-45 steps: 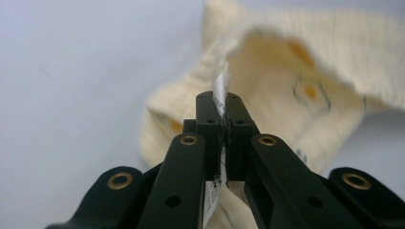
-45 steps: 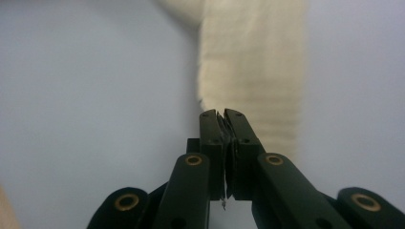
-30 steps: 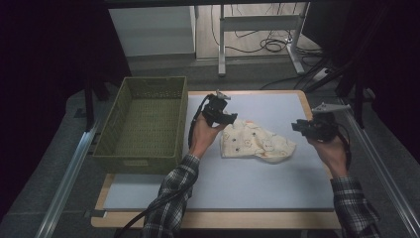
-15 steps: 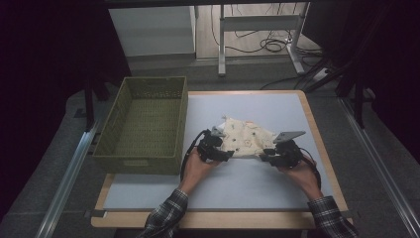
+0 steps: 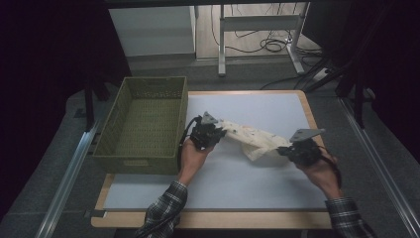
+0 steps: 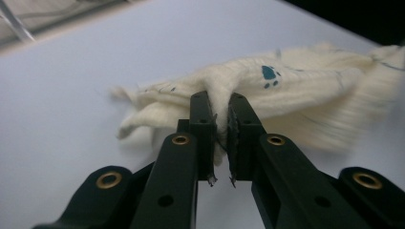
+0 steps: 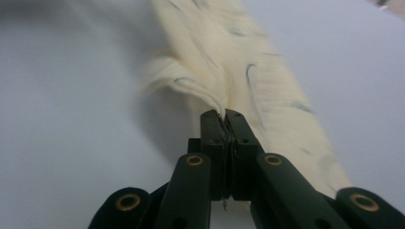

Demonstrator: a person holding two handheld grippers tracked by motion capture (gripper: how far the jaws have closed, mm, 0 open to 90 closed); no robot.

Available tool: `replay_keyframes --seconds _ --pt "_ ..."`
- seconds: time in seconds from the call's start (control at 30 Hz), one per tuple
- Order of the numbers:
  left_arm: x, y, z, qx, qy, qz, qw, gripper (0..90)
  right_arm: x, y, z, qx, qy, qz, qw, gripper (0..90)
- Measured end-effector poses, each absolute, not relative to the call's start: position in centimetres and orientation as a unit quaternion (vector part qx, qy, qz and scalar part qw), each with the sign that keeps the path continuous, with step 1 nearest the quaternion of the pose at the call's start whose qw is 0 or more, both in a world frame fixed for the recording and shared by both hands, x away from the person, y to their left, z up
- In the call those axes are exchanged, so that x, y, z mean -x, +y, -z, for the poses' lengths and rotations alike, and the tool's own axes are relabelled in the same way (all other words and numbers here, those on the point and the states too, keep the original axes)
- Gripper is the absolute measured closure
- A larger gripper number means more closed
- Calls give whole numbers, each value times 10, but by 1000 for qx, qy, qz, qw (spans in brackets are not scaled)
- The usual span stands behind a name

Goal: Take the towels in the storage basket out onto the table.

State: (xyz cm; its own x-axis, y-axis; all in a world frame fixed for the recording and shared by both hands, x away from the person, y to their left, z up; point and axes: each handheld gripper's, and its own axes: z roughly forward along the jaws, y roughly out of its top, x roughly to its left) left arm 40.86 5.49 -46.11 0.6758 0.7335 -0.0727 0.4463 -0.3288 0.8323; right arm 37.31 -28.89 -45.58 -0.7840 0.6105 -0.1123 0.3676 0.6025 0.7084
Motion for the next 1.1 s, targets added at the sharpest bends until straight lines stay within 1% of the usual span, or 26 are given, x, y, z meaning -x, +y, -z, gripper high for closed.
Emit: replay_keyframes --seconds 0.03,0.07,0.13,0.17,0.23,0.33,0.4,0.43,0.47,0.63,0.67,0.7,0.77,0.8,0.87,0.9,0.93,1.03,1.1 --pt "-413 52 459 -803 372 -159 438 816 -374 -298 451 -288 873 -350 179 874" --pt "-419 47 461 -810 376 -156 422 784 -375 -307 449 -298 869 -350 182 855" --pt "-430 36 473 -821 384 -158 391 638 -382 -319 451 -324 863 -349 171 767" --pt "-433 33 480 -822 390 -160 382 588 -383 -323 454 -332 861 -345 170 750" --pt "-434 33 489 -816 398 -153 391 495 -381 -327 458 -338 858 -350 165 720" --pt "-432 37 496 -814 398 -150 395 423 -373 -325 458 -330 857 -362 159 700" --pt "-431 40 497 -813 401 -150 396 405 -370 -317 457 -324 858 -374 141 692" --pt "-431 40 497 -813 401 -150 396 395 -370 -317 457 -324 858 -374 141 692" --pt "-429 42 497 -809 402 -150 402 391 -367 -302 460 -311 860 -388 116 678" --pt "-420 44 499 -809 399 -141 408 361 -364 -259 485 -283 876 -385 71 595" --pt "-420 44 499 -809 399 -141 408 355 -364 -259 485 -283 876 -385 71 595" --pt "-417 45 502 -812 395 -139 406 350 -361 -245 498 -278 882 -376 60 561" --pt "-415 45 507 -816 395 -137 400 336 -358 -235 511 -277 891 -355 64 550" --pt "-415 44 510 -818 394 -135 396 334 -356 -232 516 -275 896 -339 77 583" --pt "-417 43 515 -820 397 -135 391 335 -350 -233 519 -277 892 -337 117 780" --pt "-419 42 517 -819 399 -131 390 344 -350 -235 519 -284 890 -339 114 861" --pt "-421 41 519 -819 400 -129 390 356 -349 -237 519 -286 888 -344 103 877" --pt "-427 34 519 -819 399 -131 392 393 -345 -244 517 -285 890 -345 87 885" --pt "-429 31 518 -818 398 -129 394 447 -339 -251 513 -283 888 -353 81 885"
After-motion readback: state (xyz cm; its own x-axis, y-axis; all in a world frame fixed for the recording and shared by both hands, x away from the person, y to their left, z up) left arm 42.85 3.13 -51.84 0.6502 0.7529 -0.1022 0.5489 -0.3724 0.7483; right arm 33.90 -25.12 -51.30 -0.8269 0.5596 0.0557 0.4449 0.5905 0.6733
